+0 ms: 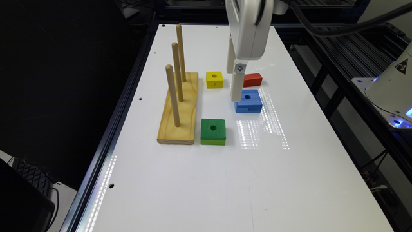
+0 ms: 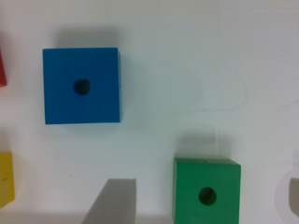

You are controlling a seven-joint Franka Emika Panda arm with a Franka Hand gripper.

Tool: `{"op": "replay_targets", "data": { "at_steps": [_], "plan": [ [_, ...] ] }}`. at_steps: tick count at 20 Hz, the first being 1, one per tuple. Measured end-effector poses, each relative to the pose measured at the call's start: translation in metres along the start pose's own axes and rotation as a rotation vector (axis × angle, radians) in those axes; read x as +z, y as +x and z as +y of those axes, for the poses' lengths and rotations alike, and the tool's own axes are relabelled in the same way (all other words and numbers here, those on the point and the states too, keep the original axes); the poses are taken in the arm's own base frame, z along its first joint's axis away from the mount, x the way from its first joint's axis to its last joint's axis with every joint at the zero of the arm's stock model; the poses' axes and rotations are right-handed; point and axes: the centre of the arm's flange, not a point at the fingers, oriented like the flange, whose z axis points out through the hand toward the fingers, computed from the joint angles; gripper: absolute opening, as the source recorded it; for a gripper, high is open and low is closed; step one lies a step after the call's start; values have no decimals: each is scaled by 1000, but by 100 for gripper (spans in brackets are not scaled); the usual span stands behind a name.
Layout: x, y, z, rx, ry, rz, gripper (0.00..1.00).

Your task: Pick up green block.

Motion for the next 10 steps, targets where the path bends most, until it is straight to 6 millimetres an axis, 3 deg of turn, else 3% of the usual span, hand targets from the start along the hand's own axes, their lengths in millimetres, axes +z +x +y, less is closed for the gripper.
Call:
{"op": "replay_targets", "data": {
  "at_steps": [10],
  "plan": [
    [-3, -2, -4, -6, 8, 4, 100]
  ]
}}
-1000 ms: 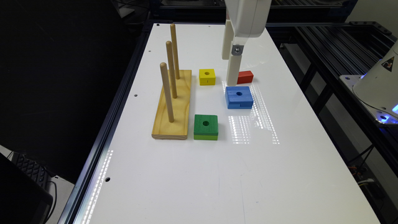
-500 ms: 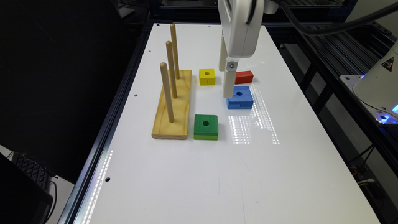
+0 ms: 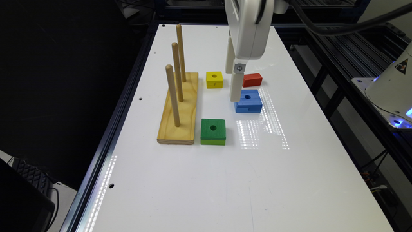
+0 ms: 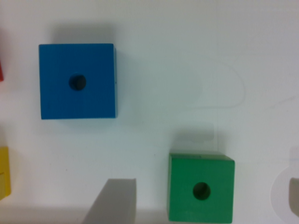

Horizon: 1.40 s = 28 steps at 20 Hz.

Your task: Pick up green block.

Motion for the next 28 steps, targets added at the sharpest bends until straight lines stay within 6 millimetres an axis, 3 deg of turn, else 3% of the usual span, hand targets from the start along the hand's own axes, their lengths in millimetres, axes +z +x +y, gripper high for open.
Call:
{"op": "replay_targets", "data": {
  "at_steps": [5, 11, 13, 28],
  "plan": [
    [6, 0, 0, 0, -4, -4, 100],
    [51, 3, -6, 1, 2, -8, 100],
    [58, 4, -6, 1, 6, -7, 100],
    [50, 3, -22, -6, 32, 5, 100]
  ]
}}
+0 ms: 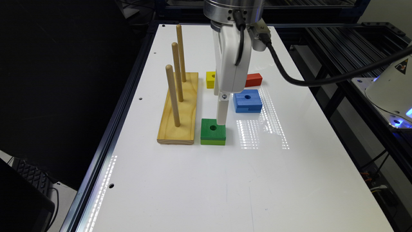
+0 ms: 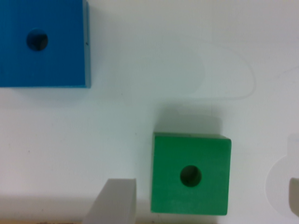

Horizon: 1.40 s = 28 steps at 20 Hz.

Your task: Pick up green block.

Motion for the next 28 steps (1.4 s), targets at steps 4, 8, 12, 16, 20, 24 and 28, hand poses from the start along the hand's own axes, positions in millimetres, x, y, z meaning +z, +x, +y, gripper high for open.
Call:
{"op": "replay_targets", "data": {
  "at_steps": [4, 8, 12, 16, 20, 24, 28],
  "plan": [
    [10, 0, 1, 1, -8, -7, 100],
    [24, 0, 0, 1, -7, -9, 100],
    [31, 1, -1, 2, -6, -10, 100],
    [30, 2, -2, 2, -4, -9, 100],
    [36, 1, -1, 2, -10, -14, 100],
    [54, 1, 0, 4, -9, -17, 100],
    [62, 1, 0, 5, -5, -16, 100]
  ]
}}
